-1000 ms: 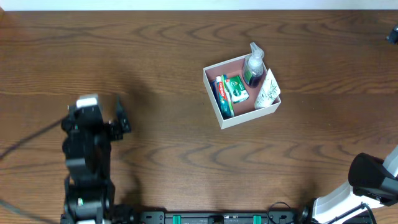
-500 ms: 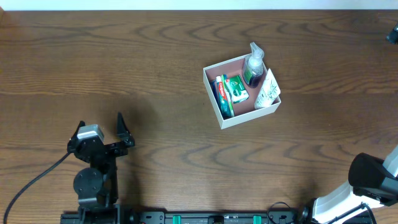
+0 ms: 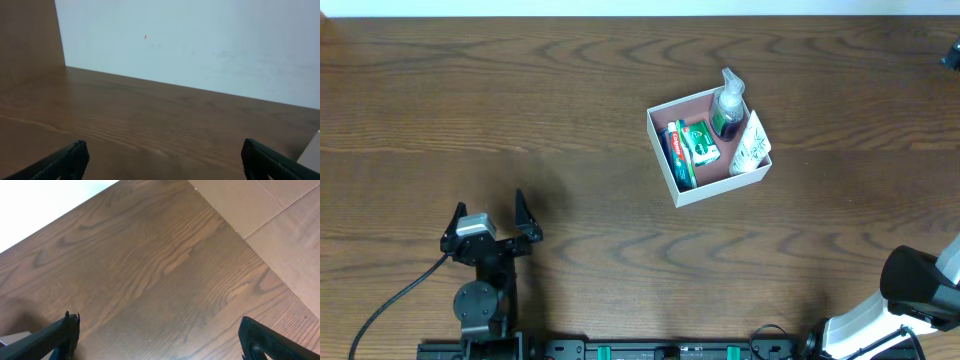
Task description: Pack container
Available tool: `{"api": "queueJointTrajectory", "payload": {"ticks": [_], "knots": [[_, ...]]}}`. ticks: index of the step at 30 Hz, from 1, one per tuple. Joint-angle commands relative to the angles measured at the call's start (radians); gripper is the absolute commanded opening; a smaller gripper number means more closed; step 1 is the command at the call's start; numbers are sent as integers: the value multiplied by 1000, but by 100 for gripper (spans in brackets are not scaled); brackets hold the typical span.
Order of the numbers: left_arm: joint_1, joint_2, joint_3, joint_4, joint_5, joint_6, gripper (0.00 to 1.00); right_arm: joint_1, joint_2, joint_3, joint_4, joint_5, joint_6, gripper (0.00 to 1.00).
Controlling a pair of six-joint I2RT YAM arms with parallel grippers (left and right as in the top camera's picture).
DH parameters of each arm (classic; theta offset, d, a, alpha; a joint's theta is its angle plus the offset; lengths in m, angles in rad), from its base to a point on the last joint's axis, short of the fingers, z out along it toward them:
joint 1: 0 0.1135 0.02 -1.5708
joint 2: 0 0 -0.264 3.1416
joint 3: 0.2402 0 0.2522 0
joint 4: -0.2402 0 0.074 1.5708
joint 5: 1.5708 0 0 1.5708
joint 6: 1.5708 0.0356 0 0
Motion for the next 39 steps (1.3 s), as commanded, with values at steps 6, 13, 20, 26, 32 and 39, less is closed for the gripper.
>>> {"api": "queueJointTrajectory", "payload": {"ticks": [6,13,20,26,32,39], "knots": [[3,-40,-2,-96,-12,-13,98,-5,-1,-2,0,11,13,99],[3,-35,-2,-187,-11,-12,98,-5,-1,-2,0,11,13,99],[3,-30,-2,-187,-11,-12,98,-5,-1,-2,0,11,13,99],[3,-30,-2,-187,-11,-12,98,-5,-1,-2,0,11,13,99],[3,-30,-2,-187,-11,-12,98,-5,-1,-2,0,11,13,99],[3,-30,-2,-187,-11,-12,98,-5,-1,-2,0,11,13,99]]}}
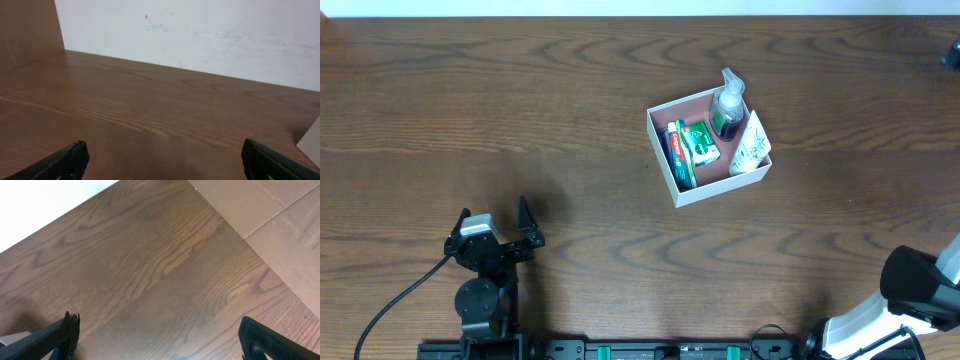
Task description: Pack container
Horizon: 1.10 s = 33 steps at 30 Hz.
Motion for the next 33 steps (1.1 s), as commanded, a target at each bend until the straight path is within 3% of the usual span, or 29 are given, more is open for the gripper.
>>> {"api": "queueJointTrajectory", "payload": {"ticks": [1,17,26,30,33], "knots": [[3,1,-15,-47,-16,-12,98,-5,-1,-2,0,11,13,99],[3,1,-15,-47,-15,-12,98,-6,-14,-2,-5,11,13,99],[3,1,-15,-46,-16,-12,98,-6,-185,-11,-43,-18,14,99],[3,1,-15,-47,-15,-12,98,-6,-301,-132,39,-56,39,99],[3,1,-15,-47,-15,-12,98,2,-417,-346,197,-67,52,99]]}}
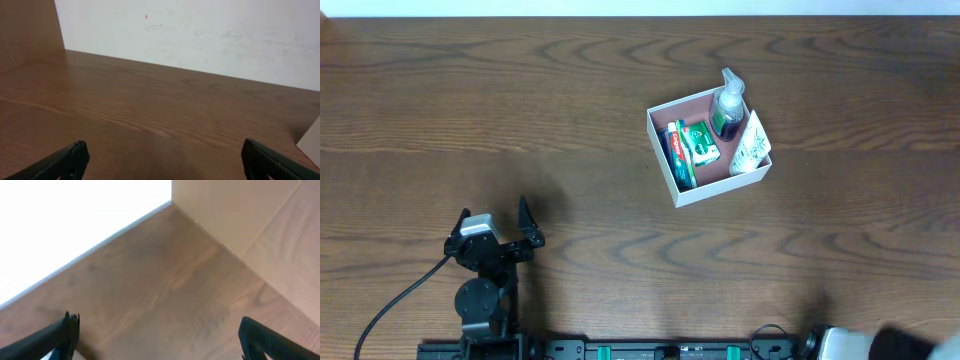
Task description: Pack container
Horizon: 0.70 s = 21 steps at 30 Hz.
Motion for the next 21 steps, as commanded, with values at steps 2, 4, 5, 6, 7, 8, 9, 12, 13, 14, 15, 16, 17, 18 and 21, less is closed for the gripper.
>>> {"api": "queueJointTrajectory", "payload": {"ticks": [2,4,5,6,7,8,9,12,13,14,15,16,17,18,21], "knots": [[3,0,-18,-43,-15,-12,98,6,-140,-311,195,-56,33,99],[3,0,-18,-43,-15,-12,98,10,-225,-491,351,-95,33,99],[3,0,-18,-43,-16,-12,98,10,-267,-582,433,-112,33,99],[3,0,-18,-43,-16,-12,98,10,-302,-658,503,-126,33,99],[3,0,-18,-43,-15,-12,98,10,-336,-735,574,-135,33,99],[3,0,-18,-43,-15,-12,98,10,-375,-822,655,-146,33,99],[3,0,-18,-43,-16,-12,98,10,-411,-906,733,-156,34,99],[3,0,-18,-43,-15,-12,98,30,-508,-1129,940,-161,49,99],[3,0,-18,-43,-15,-12,98,42,-536,-1192,998,-161,51,99],[3,0,-18,-43,-15,-12,98,57,-576,-1273,1069,-160,51,99],[3,0,-18,-43,-16,-12,98,69,-606,-1331,1120,-160,51,99],[3,0,-18,-43,-15,-12,98,80,-637,-1388,1170,-161,51,99],[3,0,-18,-43,-15,-12,98,95,-674,-1452,1224,-161,51,99],[3,0,-18,-43,-15,-12,98,106,-706,-1505,1266,-160,51,99],[3,0,-18,-43,-16,-12,98,142,-813,-1665,1381,-160,51,99]]}}
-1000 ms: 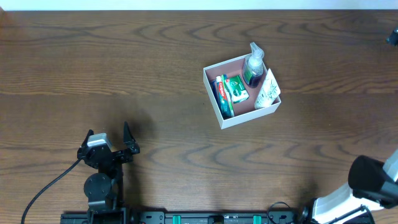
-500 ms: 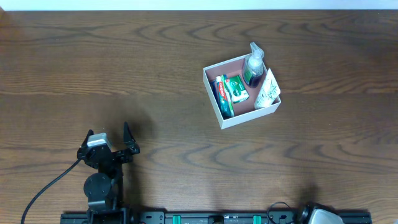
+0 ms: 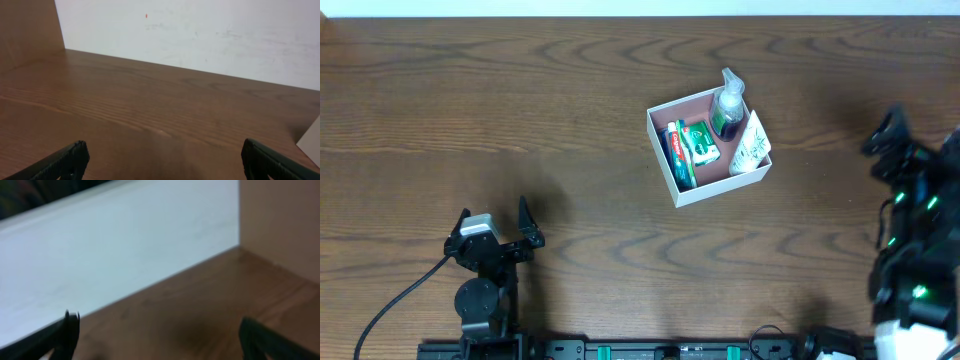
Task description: Pack container
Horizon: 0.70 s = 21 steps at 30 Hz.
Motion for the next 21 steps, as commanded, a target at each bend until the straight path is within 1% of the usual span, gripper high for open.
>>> {"api": "queueJointTrajectory", "payload": {"ticks": [1,5,10,15,21], "knots": [[3,0,-21,-37,-16,-12,98,44,-116,-158,74,-5,14,99],[3,0,-21,-37,-15,-12,98,73,-260,-327,156,-5,14,99],[3,0,-21,-37,-16,-12,98,91,-411,-468,195,-5,14,99],[3,0,-21,-37,-15,-12,98,116,-524,-551,199,-5,14,99],[3,0,-21,-37,-15,-12,98,156,-577,-615,219,-5,14,99]]}}
